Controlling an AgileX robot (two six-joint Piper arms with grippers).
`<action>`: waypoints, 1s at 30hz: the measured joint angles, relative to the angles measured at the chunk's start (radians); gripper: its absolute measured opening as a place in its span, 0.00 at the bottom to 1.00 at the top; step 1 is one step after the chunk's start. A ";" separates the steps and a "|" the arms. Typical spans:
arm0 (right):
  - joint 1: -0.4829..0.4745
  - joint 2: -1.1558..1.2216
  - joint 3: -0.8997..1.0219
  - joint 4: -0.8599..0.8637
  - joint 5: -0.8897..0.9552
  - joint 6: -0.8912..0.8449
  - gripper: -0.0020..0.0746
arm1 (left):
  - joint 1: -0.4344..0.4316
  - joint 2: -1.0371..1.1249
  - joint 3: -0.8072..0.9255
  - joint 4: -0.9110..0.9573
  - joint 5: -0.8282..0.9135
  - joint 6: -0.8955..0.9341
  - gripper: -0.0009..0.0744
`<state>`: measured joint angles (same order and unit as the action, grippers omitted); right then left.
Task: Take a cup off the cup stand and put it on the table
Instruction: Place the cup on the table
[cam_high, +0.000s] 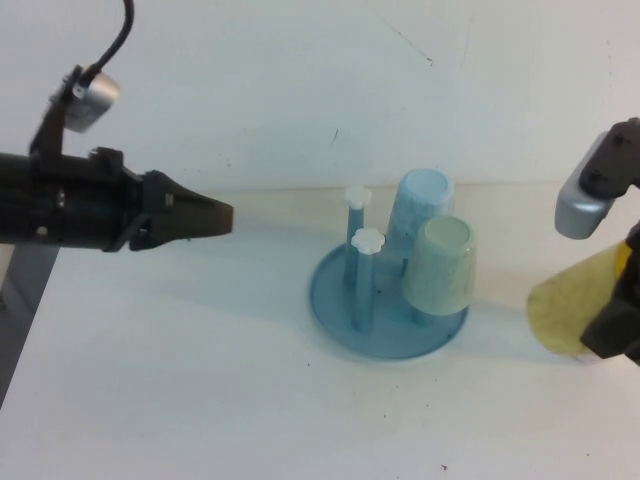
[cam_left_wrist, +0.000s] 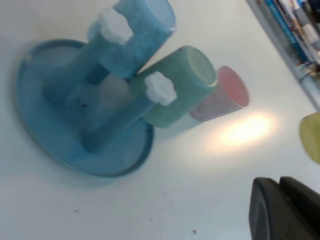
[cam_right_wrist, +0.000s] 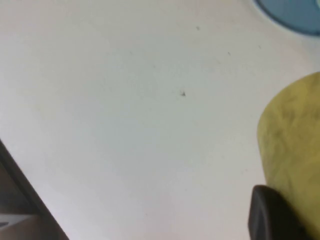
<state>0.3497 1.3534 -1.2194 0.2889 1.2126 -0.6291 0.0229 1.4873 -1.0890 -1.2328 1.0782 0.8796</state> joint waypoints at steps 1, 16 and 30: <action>0.000 0.002 -0.003 -0.027 0.006 0.021 0.08 | 0.000 -0.025 0.000 0.026 -0.026 0.002 0.02; 0.192 0.375 -0.009 -0.376 0.001 0.195 0.07 | 0.000 -0.474 0.000 0.314 -0.121 -0.098 0.01; 0.217 0.507 -0.011 -0.459 -0.014 0.244 0.11 | 0.000 -0.600 0.000 0.401 -0.102 -0.158 0.01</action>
<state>0.5663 1.8604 -1.2300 -0.1700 1.1983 -0.3850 0.0229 0.8877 -1.0890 -0.8320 0.9764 0.7213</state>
